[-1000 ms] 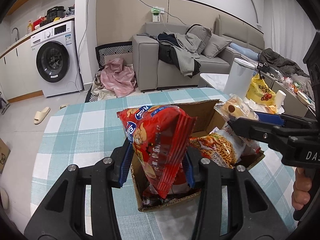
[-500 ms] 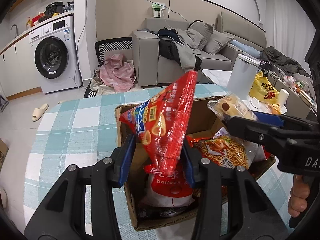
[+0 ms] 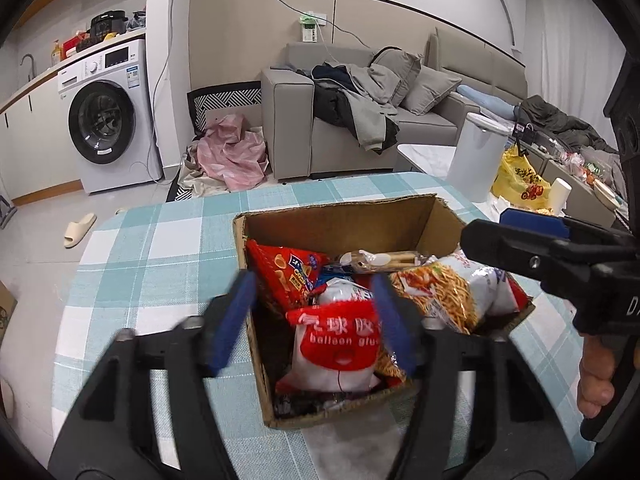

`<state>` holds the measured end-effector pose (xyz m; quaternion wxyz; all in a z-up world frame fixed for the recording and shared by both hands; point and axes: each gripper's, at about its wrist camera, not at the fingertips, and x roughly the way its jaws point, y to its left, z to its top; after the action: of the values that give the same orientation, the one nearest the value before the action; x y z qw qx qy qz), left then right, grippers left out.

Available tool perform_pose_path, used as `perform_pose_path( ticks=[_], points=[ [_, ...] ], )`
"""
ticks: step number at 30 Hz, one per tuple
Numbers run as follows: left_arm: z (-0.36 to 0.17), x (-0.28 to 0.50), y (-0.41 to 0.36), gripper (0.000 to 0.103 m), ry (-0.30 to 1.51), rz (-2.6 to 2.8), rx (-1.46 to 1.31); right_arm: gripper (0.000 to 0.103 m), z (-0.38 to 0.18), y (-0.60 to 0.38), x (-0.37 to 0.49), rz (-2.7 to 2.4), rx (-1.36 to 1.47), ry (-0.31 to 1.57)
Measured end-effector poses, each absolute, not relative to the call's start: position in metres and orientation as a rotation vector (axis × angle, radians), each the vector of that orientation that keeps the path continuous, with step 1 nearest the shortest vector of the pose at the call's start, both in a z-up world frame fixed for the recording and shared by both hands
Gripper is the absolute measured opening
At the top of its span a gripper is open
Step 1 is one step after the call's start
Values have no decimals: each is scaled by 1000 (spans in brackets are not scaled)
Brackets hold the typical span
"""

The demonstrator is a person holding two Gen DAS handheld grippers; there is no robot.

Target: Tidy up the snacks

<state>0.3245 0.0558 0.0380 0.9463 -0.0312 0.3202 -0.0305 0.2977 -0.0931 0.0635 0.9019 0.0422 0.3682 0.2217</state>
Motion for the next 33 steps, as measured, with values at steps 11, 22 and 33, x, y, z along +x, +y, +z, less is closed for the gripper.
perform_pose_path(
  ticks=[11,22,33],
  points=[
    [73,268,63,102,518,-49,-83,102,74,-112,270,510,116,694],
    [76,216,50,102,495,-41,-43,103,74,-125,237,558,123,615],
    [60,183,52,102,458,-26,-68,103,56,-135,204,562,110,538]
  ],
)
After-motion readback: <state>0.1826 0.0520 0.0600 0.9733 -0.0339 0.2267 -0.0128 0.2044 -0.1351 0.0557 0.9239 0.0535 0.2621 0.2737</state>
